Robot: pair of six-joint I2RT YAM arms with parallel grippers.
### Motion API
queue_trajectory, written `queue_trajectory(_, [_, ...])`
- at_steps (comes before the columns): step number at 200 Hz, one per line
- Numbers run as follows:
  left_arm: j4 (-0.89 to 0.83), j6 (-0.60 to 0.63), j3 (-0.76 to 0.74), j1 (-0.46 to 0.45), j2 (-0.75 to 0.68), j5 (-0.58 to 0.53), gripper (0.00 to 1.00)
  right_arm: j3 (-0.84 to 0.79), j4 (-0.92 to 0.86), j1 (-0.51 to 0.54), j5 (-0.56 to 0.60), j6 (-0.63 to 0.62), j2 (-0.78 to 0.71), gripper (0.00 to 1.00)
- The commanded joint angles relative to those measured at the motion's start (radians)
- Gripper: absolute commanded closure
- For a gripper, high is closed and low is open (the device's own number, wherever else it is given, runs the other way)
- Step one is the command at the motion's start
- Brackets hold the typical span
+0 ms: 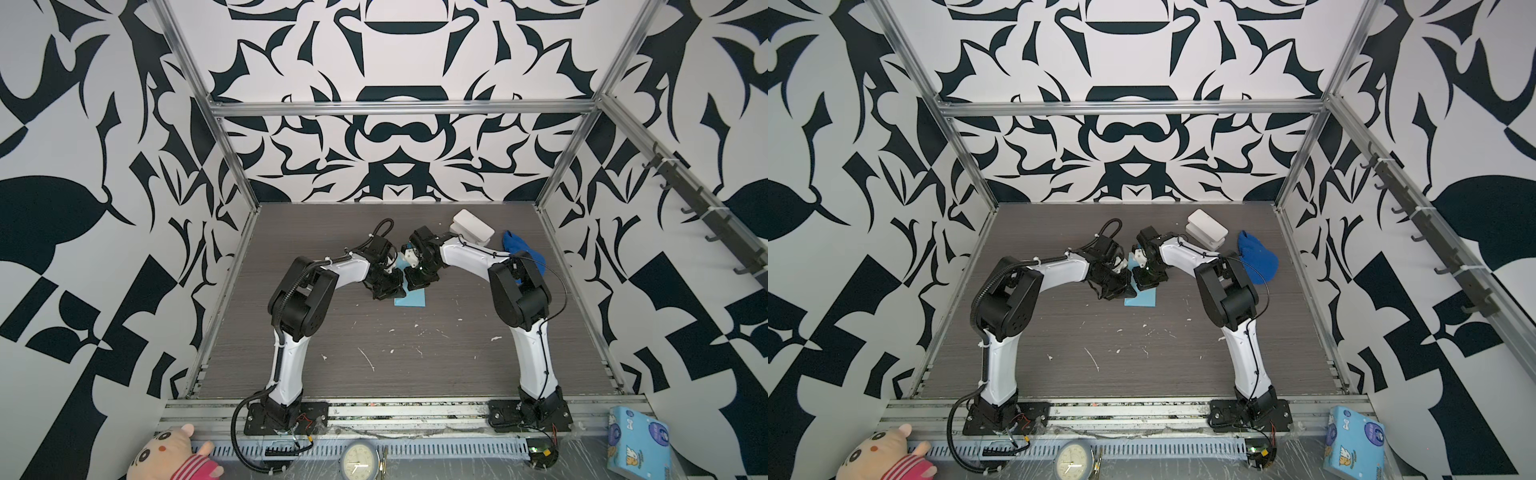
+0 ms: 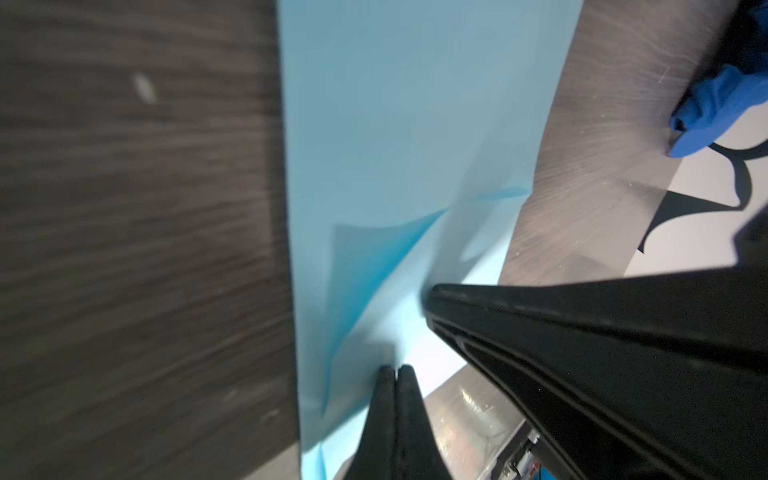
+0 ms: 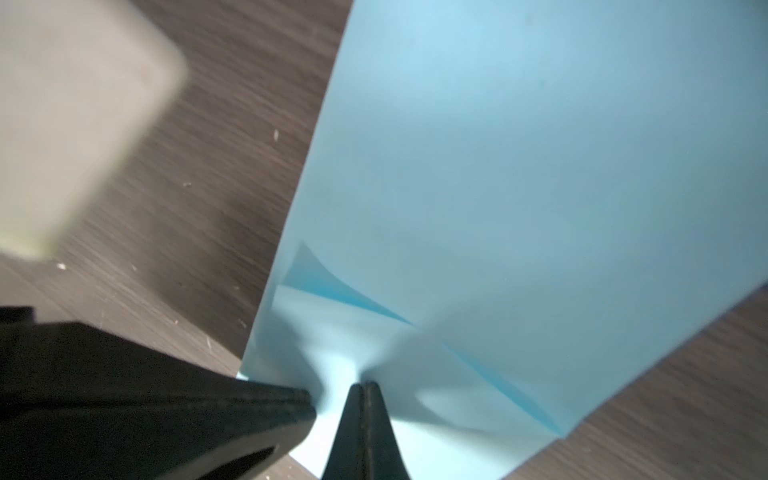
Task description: Fold a paper plane with a square sheet of paper (pick it up from the middle)
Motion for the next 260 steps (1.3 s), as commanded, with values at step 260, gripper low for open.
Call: queue_trajectory(260, [0.109,-0.045,-0.141,0.06,-0.224,-0.038,0.83,-0.08,0.226,-0.034,-0.1,0.17,-0.187,0.94])
